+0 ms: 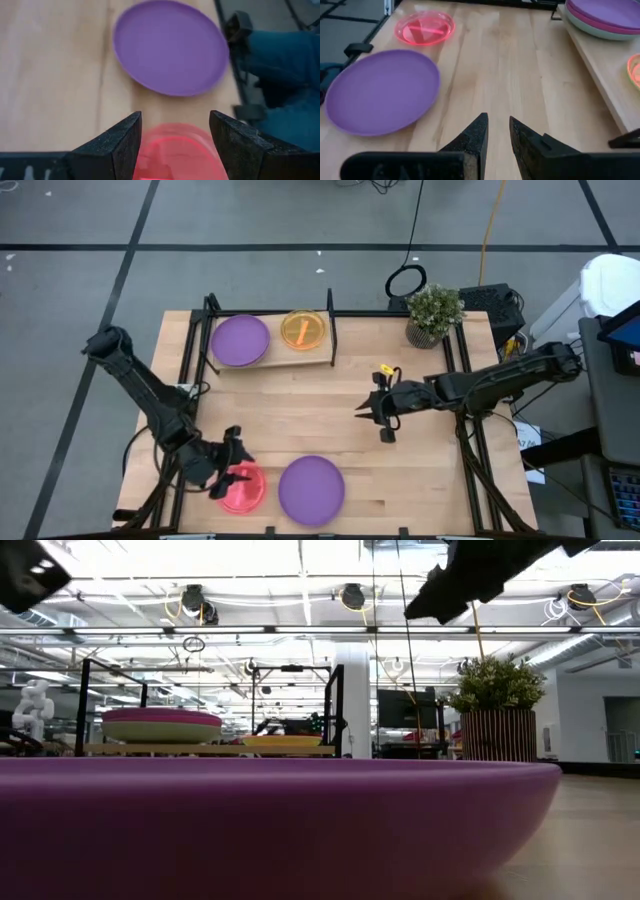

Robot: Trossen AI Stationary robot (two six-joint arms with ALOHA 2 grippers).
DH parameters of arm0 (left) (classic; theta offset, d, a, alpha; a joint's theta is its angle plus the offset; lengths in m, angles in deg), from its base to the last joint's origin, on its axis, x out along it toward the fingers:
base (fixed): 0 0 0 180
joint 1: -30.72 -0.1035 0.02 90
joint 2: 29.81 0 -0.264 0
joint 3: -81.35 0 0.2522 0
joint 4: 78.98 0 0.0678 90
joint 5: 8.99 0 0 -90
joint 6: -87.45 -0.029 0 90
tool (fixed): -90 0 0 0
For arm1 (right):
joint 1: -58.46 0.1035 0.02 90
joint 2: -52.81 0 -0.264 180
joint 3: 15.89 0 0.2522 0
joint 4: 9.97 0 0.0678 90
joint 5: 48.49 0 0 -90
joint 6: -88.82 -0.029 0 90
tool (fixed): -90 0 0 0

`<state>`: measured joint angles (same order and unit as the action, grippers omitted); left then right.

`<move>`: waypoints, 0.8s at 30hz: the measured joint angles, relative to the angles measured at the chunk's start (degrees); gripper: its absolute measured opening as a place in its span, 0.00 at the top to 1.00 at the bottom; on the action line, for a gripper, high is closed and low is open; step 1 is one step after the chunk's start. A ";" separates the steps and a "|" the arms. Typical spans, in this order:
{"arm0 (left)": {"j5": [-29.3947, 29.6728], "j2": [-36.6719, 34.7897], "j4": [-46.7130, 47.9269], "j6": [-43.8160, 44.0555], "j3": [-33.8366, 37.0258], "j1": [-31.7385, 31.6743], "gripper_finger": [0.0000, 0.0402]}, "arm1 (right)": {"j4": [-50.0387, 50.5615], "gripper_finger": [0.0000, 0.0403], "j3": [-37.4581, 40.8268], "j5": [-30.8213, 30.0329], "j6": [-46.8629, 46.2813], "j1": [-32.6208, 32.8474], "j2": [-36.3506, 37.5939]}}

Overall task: Place and stack plates onto a shelf
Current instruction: Stack the violet plate into the violet plate on the shelf

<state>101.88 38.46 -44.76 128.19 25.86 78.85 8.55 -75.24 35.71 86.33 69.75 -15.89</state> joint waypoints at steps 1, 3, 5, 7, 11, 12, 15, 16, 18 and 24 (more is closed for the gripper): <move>-0.03 0.00 -0.01 1.16 0.00 0.99 0.41 | 0.00 0.84 0.00 0.00 -0.46 0.22 0.07; 0.03 0.00 -0.01 3.72 0.00 2.83 0.41 | -0.19 0.84 0.00 0.04 -1.54 0.82 0.07; 0.15 0.37 -0.18 7.01 0.00 4.36 0.41 | -0.05 0.84 0.00 0.02 -2.39 1.59 0.04; 0.13 1.66 -0.49 10.41 0.00 5.85 0.41 | -0.05 0.84 0.00 0.04 -3.25 2.48 -0.09; -0.65 5.99 -2.28 15.50 0.00 8.42 0.41 | 0.32 0.84 0.00 0.09 -3.71 4.59 -0.37; -1.33 7.02 -2.56 16.27 0.00 8.69 0.41 | 0.12 0.84 0.00 0.02 -3.73 5.06 -0.33; -1.50 8.92 -3.97 18.20 0.00 8.95 0.41 | -0.19 0.84 0.00 -0.10 -4.23 6.42 -0.33; -1.26 9.53 -4.94 18.26 0.00 8.95 0.41 | -0.27 0.84 0.00 -0.11 -4.62 6.89 -0.35; -0.48 10.71 -6.83 17.08 0.00 8.95 0.41 | -0.87 0.84 0.00 -0.07 -5.66 7.57 -0.33; 1.73 15.50 -10.97 9.67 -0.79 7.93 0.41 | -4.45 0.84 0.00 -0.11 -5.35 8.39 -0.33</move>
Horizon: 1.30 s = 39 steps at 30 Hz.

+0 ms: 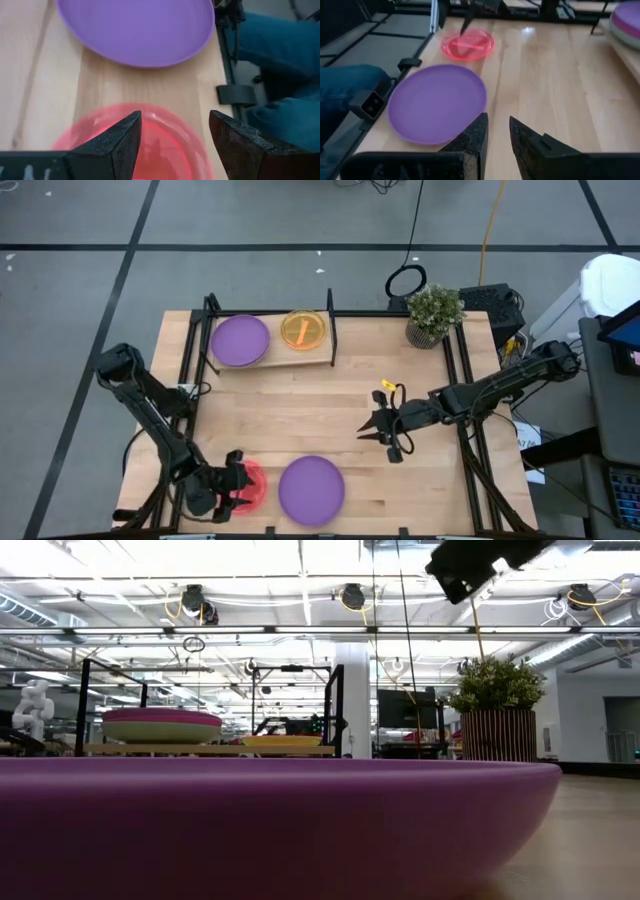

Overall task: Place and stack plates onto a shelf
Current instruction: Stack the violet plate into the violet plate on the shelf

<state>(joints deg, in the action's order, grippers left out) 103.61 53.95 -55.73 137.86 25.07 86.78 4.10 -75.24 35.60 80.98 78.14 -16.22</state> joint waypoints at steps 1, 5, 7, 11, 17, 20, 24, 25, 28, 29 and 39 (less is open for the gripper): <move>0.23 0.92 -0.12 -1.88 -0.53 -0.30 0.41 | -0.54 0.84 0.00 0.00 0.59 -0.02 0.00; 2.75 5.38 -0.25 -13.32 -3.73 -1.00 0.41 | -3.08 0.84 0.00 -0.19 4.26 -0.63 0.00; 3.50 7.53 -0.21 -21.33 -5.51 -1.35 0.41 | -3.48 0.84 -0.02 -0.24 6.01 -1.17 0.00; 3.85 11.12 -0.30 -34.37 -7.69 -2.55 0.41 | -3.37 0.84 -0.02 -0.28 11.86 -2.79 0.00; 4.47 14.06 -0.68 -45.89 -9.29 -5.27 0.41 | -3.25 0.84 -0.04 -0.26 15.99 -5.52 -0.28; 3.39 15.33 -2.79 -51.41 -9.97 -6.44 0.41 | -3.33 0.84 -0.04 -0.25 16.90 -6.59 -0.28; -0.83 17.33 -4.40 -57.63 -10.46 -7.94 0.41 | -3.35 0.84 -0.04 -0.26 17.12 -7.57 -0.28; -1.40 17.56 -4.18 -58.97 -10.42 -8.21 0.41 | -3.40 0.84 -0.04 -0.26 16.79 -7.67 -0.28; -1.56 17.66 -4.32 -63.00 -10.42 -9.01 0.41 | -3.16 0.84 -0.04 -0.09 15.95 -7.67 -0.28; -1.58 17.66 -4.44 -64.27 -10.42 -9.32 0.41 | -3.14 0.84 -0.04 -0.09 15.89 -7.67 -0.28; -4.91 17.64 -2.73 -70.69 -10.41 -12.36 0.59 | -3.07 0.84 -0.04 -0.02 13.95 -7.58 -0.28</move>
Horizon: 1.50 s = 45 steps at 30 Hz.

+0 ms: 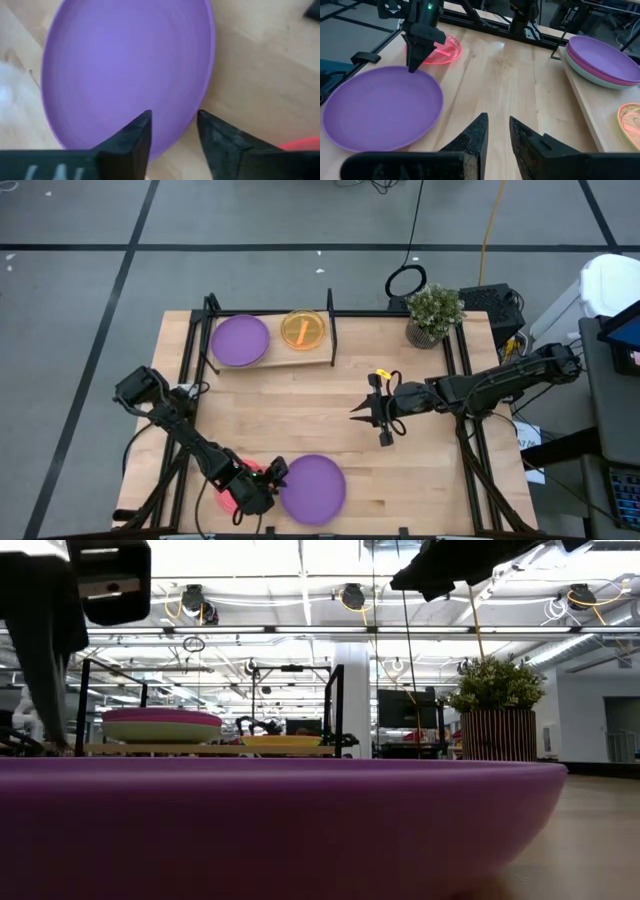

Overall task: Place and stack plates onto a shelf
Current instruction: Stack the violet plate into the violet plate on the shelf

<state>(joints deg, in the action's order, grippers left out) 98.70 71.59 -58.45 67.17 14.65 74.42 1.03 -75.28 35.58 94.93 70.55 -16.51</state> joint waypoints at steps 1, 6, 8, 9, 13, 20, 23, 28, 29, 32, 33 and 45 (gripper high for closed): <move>-0.28 0.00 0.58 -0.36 0.01 -0.20 0.62 | 0.00 0.84 0.00 0.00 -0.25 0.00 0.00; -1.35 0.00 1.62 -0.64 0.01 -1.36 0.76 | 0.00 0.84 0.00 0.00 -0.72 0.00 0.00; -1.25 0.00 1.61 -1.20 0.01 -1.55 0.78 | 0.00 0.84 0.00 0.00 -0.72 0.00 0.00; -1.25 0.00 1.60 -1.62 0.01 -1.67 0.79 | 0.00 0.84 0.00 0.00 -0.72 0.00 0.00; -1.31 1.03 0.88 -4.10 0.01 -2.35 0.80 | 0.00 0.84 0.00 0.00 -0.72 0.00 0.00; -1.19 3.93 -3.39 -7.94 0.08 -3.06 0.80 | -0.02 0.84 0.00 0.00 -0.90 0.00 0.00; -1.41 4.09 -3.95 -9.25 0.08 -3.12 0.80 | -0.03 0.84 0.00 0.00 -0.90 0.00 0.00; -1.22 4.09 -4.43 -10.09 0.08 -3.15 0.82 | -0.03 0.84 -0.02 0.00 -0.88 0.00 0.00; -1.22 4.09 -4.61 -10.09 0.08 -3.15 0.84 | -0.04 0.84 -0.02 0.00 -0.85 0.00 0.00; -1.01 4.06 -5.48 -10.11 0.08 -3.12 0.93 | -0.04 0.84 -0.02 0.00 -0.83 0.00 0.00; -0.71 3.90 -5.78 -10.13 0.08 -3.12 0.96 | -0.02 0.84 -0.02 0.00 -0.83 0.00 0.00; 9.32 -5.00 -4.54 -16.38 0.12 -3.54 0.97 | -0.45 0.84 1.30 -1.05 -0.74 0.00 0.02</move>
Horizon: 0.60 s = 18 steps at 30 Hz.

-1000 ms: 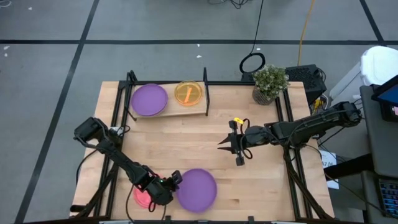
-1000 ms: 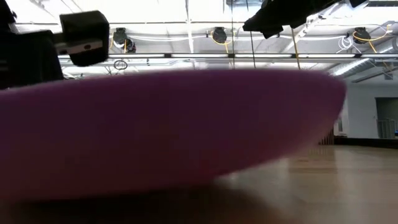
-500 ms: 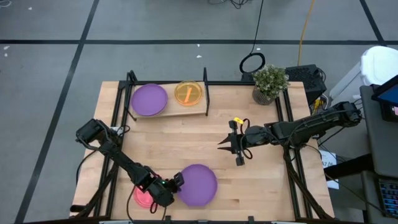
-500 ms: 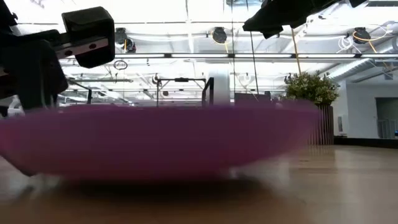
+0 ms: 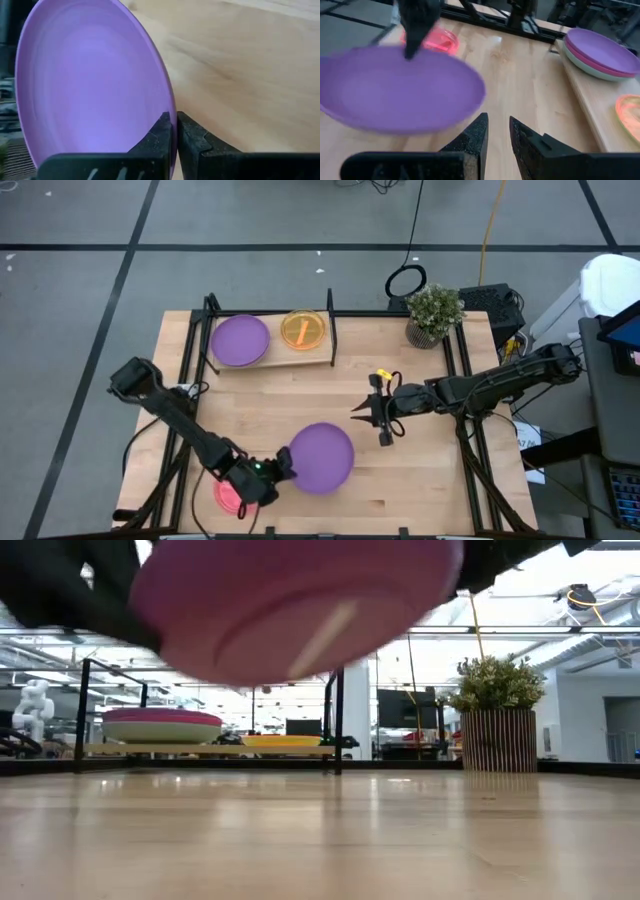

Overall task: Place and stack plates onto a shelf
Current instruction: Stack the violet plate into the violet plate on the shelf

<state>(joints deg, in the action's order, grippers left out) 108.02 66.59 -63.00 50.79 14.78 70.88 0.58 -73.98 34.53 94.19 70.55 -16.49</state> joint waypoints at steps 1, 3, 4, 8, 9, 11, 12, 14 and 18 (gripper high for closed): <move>0.54 -1.54 0.75 -0.41 0.00 -0.10 0.97 | -0.07 0.84 0.32 -0.63 -0.05 0.00 0.00; 1.68 -4.68 2.83 -0.61 0.00 -0.59 0.97 | -0.96 0.84 1.11 -1.75 -0.12 -0.02 0.00; 1.72 -6.11 3.86 -0.60 0.00 -0.92 0.97 | -1.58 0.84 1.52 -2.11 -0.04 -0.02 0.00; 2.57 -12.50 9.65 0.41 -0.02 -2.26 0.97 | -2.94 0.84 2.13 -2.17 0.91 -0.02 0.00; 3.06 -13.93 11.10 0.75 -0.02 -2.68 0.97 | -3.03 0.84 2.13 -2.17 1.23 -0.02 0.00; 4.31 -16.61 14.54 1.20 -0.02 -3.55 0.97 | -3.03 0.84 2.13 -2.19 1.44 -0.02 0.00; 4.95 -17.75 15.59 1.25 -0.02 -4.09 0.97 | -3.03 0.84 2.13 -2.17 1.50 -0.02 0.00; 5.42 -19.94 17.84 1.25 -0.02 -5.37 0.97 | -3.04 0.84 2.13 -2.19 1.52 -0.02 0.00; 6.03 -23.46 23.25 2.64 -0.02 -8.88 0.97 | -3.03 0.84 2.13 -2.19 1.52 -0.02 0.00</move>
<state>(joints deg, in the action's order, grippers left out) 114.05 43.13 -39.75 53.43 14.75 62.00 -2.45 -71.85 32.34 95.71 70.53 -16.49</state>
